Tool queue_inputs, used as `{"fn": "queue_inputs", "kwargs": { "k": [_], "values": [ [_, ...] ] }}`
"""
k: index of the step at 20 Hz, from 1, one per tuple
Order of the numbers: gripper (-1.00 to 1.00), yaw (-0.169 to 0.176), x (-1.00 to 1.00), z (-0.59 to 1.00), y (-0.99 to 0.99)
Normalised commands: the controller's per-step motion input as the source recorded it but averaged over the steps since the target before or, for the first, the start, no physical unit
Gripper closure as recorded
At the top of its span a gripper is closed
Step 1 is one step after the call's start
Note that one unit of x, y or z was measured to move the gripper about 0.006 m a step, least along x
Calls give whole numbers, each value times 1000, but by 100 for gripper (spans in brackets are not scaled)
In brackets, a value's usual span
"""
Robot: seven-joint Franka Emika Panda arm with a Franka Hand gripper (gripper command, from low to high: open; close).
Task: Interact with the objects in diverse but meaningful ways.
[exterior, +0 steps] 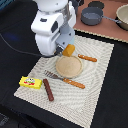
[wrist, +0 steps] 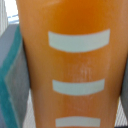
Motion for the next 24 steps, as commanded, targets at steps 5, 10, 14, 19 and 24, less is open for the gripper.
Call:
{"fn": "queue_inputs", "kwargs": {
  "k": [5, 10, 14, 19, 24],
  "values": [
    [100, -29, 969, 0, -89],
    [100, -9, 593, -5, 13],
    [100, -2, 584, 0, 136],
    [100, -5, 555, 0, 187],
    [-100, -15, 496, 55, 193]
  ]
}}
